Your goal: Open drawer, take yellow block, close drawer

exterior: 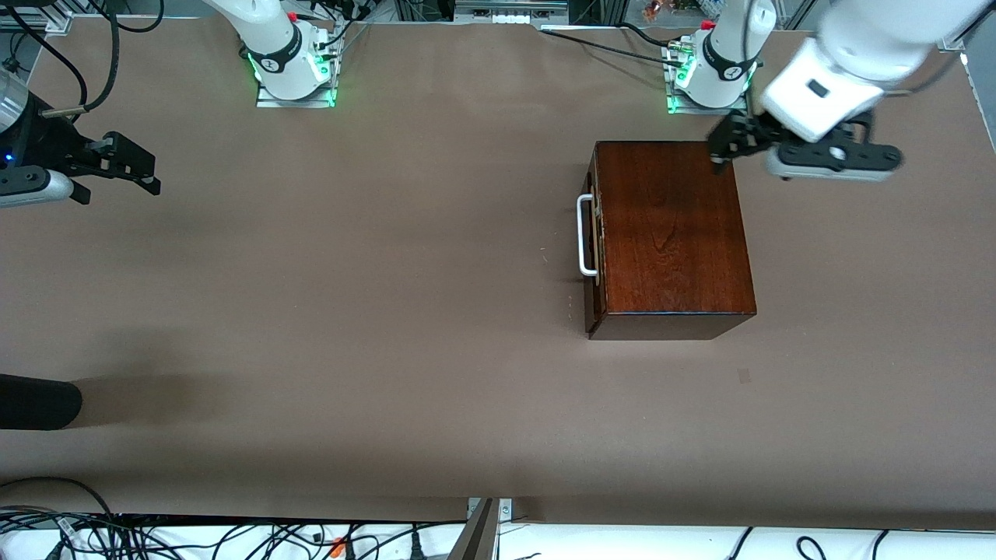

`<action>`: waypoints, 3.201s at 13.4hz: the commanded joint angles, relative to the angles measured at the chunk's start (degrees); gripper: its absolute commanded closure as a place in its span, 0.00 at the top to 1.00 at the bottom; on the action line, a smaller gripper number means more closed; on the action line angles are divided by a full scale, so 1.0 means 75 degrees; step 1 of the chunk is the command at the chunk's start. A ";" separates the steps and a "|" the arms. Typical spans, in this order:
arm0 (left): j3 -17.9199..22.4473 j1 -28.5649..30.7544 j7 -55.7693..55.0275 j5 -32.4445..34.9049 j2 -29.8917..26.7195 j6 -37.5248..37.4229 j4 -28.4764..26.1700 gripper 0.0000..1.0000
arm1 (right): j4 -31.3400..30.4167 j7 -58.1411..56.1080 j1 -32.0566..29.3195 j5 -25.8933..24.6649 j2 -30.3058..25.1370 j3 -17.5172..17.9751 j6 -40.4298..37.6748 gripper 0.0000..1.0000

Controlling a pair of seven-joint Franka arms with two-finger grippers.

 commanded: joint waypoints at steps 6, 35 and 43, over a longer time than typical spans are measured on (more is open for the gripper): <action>-0.2102 -0.0628 -0.3217 0.0550 0.0962 0.0341 0.0154 1.00 | 0.0015 -0.0015 -0.0046 -0.0002 -0.0095 0.0023 -0.0190 1.00; -0.1928 -0.1745 -0.5601 0.4338 0.4292 0.2662 -0.0842 1.00 | 0.0027 -0.0003 0.0001 -0.0002 -0.0106 0.0129 -0.0296 1.00; -0.1951 -0.1932 -0.5965 0.4362 0.4573 0.2908 -0.0491 1.00 | 0.0027 0.0090 0.0024 -0.0002 -0.0106 0.0258 -0.0296 1.00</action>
